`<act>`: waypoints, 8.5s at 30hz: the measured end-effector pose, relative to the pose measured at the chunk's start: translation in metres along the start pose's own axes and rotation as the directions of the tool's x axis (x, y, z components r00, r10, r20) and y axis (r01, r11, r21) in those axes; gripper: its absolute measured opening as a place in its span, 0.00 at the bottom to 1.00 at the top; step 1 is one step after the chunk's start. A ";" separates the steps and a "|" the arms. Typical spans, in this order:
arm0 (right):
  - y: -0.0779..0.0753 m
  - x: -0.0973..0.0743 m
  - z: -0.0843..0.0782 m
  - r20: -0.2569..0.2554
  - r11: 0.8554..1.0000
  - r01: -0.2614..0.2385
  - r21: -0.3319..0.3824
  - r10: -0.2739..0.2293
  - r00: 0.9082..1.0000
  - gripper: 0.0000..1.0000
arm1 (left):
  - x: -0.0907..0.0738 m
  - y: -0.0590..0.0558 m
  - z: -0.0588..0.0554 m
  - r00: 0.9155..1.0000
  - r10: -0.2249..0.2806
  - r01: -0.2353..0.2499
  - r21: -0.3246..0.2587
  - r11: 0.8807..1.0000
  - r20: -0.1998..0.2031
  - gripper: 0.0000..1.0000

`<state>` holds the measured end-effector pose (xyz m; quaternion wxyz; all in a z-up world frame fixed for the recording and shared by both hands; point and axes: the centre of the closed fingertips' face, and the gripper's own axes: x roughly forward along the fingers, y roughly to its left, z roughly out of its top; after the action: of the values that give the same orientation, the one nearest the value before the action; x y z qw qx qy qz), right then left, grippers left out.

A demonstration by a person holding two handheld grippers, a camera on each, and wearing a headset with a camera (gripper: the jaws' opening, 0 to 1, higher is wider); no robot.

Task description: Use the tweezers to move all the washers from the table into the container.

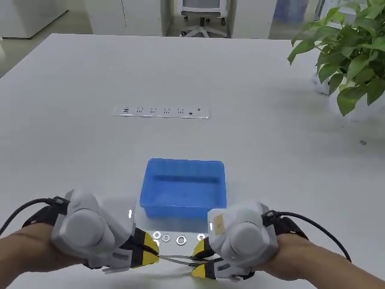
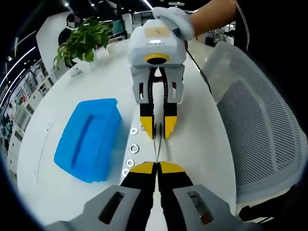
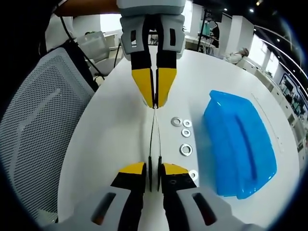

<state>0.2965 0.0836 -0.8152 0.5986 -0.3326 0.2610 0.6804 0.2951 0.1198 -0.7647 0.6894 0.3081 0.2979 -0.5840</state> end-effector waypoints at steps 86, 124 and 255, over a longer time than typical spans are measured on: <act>-0.025 -0.028 0.008 0.122 0.983 0.150 0.107 -0.163 0.979 0.12 | 0.002 0.015 0.100 0.982 -0.069 0.039 0.167 0.985 0.178 0.06; -0.029 -0.029 0.000 0.138 0.971 0.154 0.185 -0.181 0.974 0.13 | 0.014 0.026 0.099 0.975 -0.110 0.083 0.139 0.987 0.195 0.06; -0.137 -0.025 0.009 0.111 0.979 0.142 0.147 -0.159 0.981 0.10 | 0.007 0.126 0.090 0.987 -0.064 0.047 0.124 0.991 0.145 0.05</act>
<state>0.4320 0.0946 -0.7848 0.6849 -0.2668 0.2446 0.6324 0.4255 0.0618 -0.7038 0.6733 0.2963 0.2188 -0.6411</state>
